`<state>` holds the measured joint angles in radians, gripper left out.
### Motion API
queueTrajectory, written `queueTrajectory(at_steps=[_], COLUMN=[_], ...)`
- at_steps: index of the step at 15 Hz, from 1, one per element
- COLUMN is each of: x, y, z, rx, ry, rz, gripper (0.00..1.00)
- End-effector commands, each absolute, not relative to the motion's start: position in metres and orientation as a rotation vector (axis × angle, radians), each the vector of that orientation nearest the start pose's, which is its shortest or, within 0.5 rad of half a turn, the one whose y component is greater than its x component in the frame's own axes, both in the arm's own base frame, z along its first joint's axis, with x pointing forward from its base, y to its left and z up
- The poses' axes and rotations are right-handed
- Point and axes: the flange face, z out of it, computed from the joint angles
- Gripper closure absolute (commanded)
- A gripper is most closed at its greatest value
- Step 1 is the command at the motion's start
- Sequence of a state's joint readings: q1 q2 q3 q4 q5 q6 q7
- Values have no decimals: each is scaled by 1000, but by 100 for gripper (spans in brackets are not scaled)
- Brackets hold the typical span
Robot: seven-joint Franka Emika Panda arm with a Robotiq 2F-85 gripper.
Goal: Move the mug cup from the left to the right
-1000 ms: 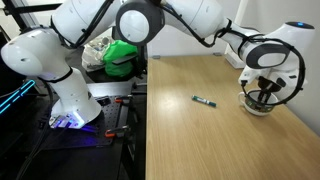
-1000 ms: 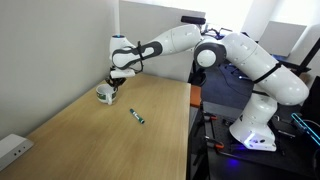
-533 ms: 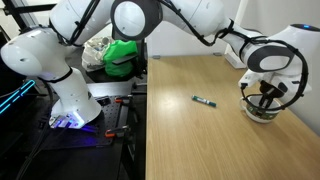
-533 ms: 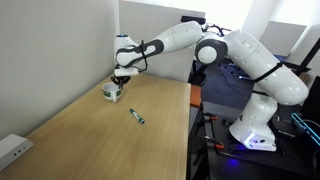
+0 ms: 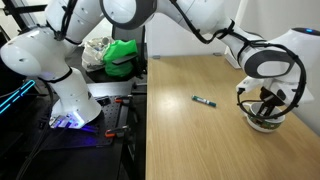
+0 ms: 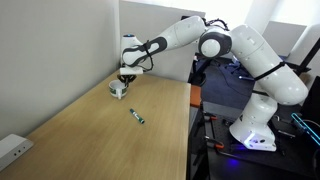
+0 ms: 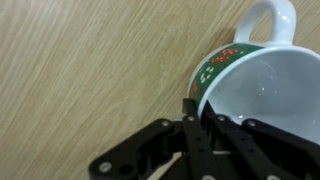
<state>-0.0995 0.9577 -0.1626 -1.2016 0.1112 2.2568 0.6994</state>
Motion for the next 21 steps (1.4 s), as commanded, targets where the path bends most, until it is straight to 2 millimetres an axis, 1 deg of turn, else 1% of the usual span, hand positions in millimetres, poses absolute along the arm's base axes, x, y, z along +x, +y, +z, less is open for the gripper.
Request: queueTrajectory(at_steps=[1,6,10,14,17,18,19,21], x=[729,702,686,680,681,681,681,681], y=[-171,-187,-202,-211,-210,-209,-208,-204], z=[233,234,232,230,233,235,238,252], rx=[-2720,-2660,-2628,-2605,-2595,-2593,-2589,-2586], ry=[1532,1647,1742,1800,1815,1813,1815,1801], rz=[-216,-231,-214,-197,-214,-222,-239,-292], gripper=[98,98,98,98,98,83,76,60])
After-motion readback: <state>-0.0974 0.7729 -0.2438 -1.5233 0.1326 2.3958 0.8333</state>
